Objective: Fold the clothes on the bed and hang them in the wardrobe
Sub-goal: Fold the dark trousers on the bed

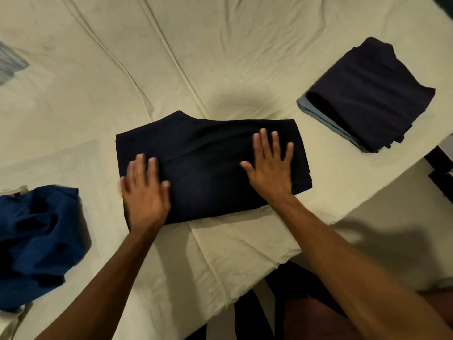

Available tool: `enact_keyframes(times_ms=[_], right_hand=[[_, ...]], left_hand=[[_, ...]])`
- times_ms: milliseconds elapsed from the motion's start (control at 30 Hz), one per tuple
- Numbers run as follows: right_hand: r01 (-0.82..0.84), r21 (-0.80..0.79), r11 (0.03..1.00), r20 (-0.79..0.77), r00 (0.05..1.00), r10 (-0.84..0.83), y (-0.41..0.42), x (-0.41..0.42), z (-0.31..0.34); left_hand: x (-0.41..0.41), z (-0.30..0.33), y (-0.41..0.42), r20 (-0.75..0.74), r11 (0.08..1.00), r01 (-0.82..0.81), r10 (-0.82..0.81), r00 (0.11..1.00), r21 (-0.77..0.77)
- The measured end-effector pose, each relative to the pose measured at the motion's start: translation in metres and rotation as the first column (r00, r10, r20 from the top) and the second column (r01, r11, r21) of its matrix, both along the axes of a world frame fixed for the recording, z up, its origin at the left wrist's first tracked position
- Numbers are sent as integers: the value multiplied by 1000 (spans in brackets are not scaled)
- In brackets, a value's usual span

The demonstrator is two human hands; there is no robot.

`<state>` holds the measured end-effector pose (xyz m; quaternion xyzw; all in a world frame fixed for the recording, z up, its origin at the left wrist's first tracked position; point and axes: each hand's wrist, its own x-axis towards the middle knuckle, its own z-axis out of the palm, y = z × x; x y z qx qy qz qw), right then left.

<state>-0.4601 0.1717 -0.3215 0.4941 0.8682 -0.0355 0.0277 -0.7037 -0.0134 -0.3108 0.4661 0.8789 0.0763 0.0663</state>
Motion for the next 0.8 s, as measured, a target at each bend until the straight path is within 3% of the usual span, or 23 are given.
enact_keyframes(times_ms=[100, 167, 300, 500, 533, 600, 667, 733, 800], right_hand=[[-251, -22, 968, -22, 968, 250, -17, -22, -5], [-283, -42, 958, -9, 959, 283, -11, -24, -10], [-53, -85, 995, -8, 999, 52, 23, 4, -14], [-53, -67, 996, 10, 999, 54, 30, 25, -9], [-31, -66, 997, -10, 999, 31, 27, 18, -8], [-93, -67, 993, -36, 995, 90, 22, -3, -3], [-249, -65, 966, -22, 969, 248, 20, -21, -2], [-241, -75, 968, -7, 970, 242, 31, -20, -7], [-109, -72, 991, -9, 994, 108, 44, -2, -13]], left_hand=[[36, -12, 39, 54, 914, 390, -386, 921, -111], [41, -22, 62, 83, 857, 494, -487, 870, -149], [-2, -36, 78, 69, 959, 224, -215, 974, -176], [-25, -30, 78, 79, 980, -74, 90, 993, -186], [-18, -27, 81, 66, 986, -50, 61, 996, -159], [6, -23, 93, 28, 971, 219, -217, 976, -96], [28, -26, 104, 12, 857, 506, -507, 862, -98], [25, -32, 113, 28, 873, 474, -474, 880, -111], [2, -39, 110, 26, 958, 260, -259, 966, -123]])
